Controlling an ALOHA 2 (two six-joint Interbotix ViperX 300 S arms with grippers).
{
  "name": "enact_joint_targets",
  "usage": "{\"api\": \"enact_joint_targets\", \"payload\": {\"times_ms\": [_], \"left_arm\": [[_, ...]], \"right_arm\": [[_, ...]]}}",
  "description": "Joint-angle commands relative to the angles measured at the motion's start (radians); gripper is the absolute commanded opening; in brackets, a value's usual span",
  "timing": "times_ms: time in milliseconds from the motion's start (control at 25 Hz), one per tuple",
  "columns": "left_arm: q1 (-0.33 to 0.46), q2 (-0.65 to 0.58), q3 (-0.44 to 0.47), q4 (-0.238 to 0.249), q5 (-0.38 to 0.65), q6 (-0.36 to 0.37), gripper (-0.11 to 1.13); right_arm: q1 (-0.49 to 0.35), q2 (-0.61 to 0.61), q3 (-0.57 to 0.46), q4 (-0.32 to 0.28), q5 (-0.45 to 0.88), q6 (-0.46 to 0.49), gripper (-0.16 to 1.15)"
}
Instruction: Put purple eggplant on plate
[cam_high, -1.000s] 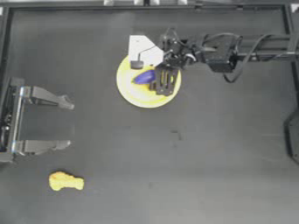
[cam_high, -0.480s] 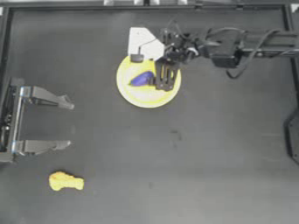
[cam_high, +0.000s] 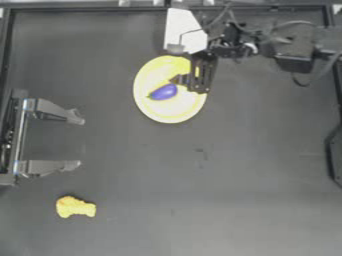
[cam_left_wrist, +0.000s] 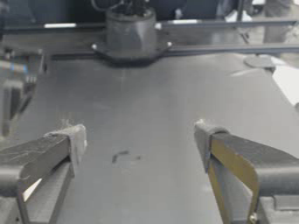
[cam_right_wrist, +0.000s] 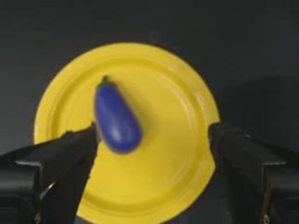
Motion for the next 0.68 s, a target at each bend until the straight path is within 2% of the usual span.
{"api": "enact_joint_targets", "payload": {"times_ms": [40, 680], "left_arm": [[0.002, 0.012, -0.012, 0.000, -0.005, -0.002, 1.03], [0.002, 0.006, -0.012, 0.000, -0.005, 0.002, 1.03]], "right_arm": [[0.017, -0.087, 0.032, 0.006, -0.049, 0.006, 1.01], [0.141, -0.354, 0.308, 0.130, -0.305, 0.006, 1.00]]}}
